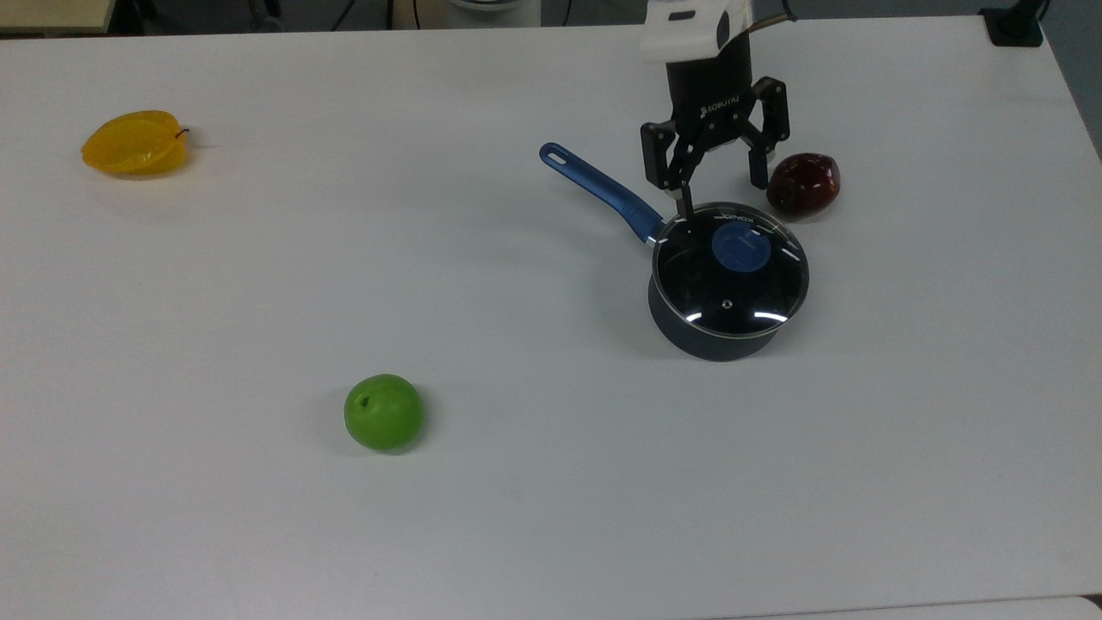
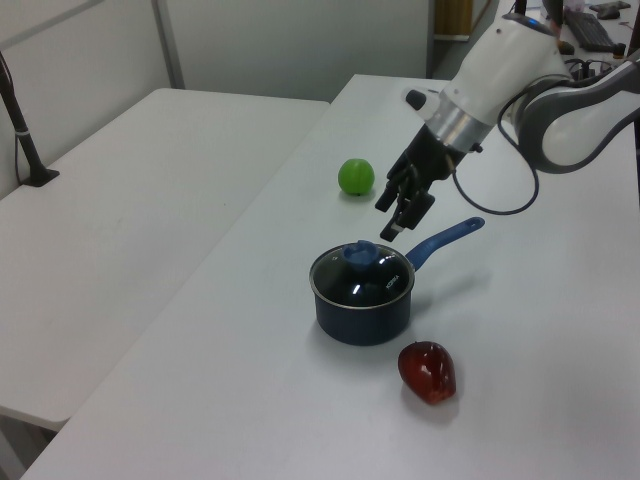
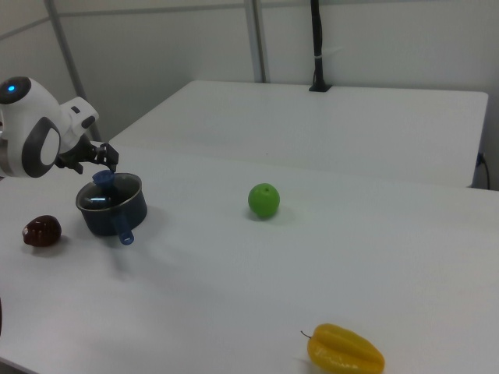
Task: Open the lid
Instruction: 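Move the gripper over the saucepan's blue lid knob, then lower the gripper and grasp the blue knob of the glass lid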
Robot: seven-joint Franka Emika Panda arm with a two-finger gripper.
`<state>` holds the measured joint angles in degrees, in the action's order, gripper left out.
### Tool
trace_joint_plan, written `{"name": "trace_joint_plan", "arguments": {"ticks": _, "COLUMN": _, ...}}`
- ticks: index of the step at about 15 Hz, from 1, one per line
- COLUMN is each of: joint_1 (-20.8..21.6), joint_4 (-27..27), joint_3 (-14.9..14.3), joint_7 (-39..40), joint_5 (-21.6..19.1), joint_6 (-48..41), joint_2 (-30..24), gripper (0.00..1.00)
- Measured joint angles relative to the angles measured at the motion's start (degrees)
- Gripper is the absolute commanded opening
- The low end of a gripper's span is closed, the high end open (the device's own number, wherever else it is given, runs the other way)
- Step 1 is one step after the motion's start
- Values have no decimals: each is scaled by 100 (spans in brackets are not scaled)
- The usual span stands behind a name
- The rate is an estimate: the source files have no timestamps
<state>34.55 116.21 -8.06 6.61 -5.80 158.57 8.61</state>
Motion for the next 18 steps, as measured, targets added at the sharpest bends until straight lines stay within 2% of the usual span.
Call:
{"name": "trace_joint_plan", "arguments": {"ticks": 5, "joint_1": 2, "joint_4": -256, "joint_3": 0, "joint_7": 0, "joint_5": 0, "joint_6": 129, "joint_2": 494, "gripper": 88}}
{"name": "trace_joint_plan", "arguments": {"ticks": 9, "joint_1": 15, "joint_4": -426, "joint_3": 119, "joint_7": 0, "joint_5": 1, "joint_6": 189, "joint_2": 636, "gripper": 83}}
{"name": "trace_joint_plan", "arguments": {"ticks": 16, "joint_1": 16, "joint_4": -748, "joint_3": 163, "joint_7": 0, "joint_5": 5, "joint_6": 192, "joint_2": 930, "gripper": 83}}
{"name": "trace_joint_plan", "arguments": {"ticks": 18, "joint_1": 16, "joint_4": -772, "joint_3": 164, "joint_7": 0, "joint_5": 5, "joint_6": 192, "joint_2": 959, "gripper": 76}}
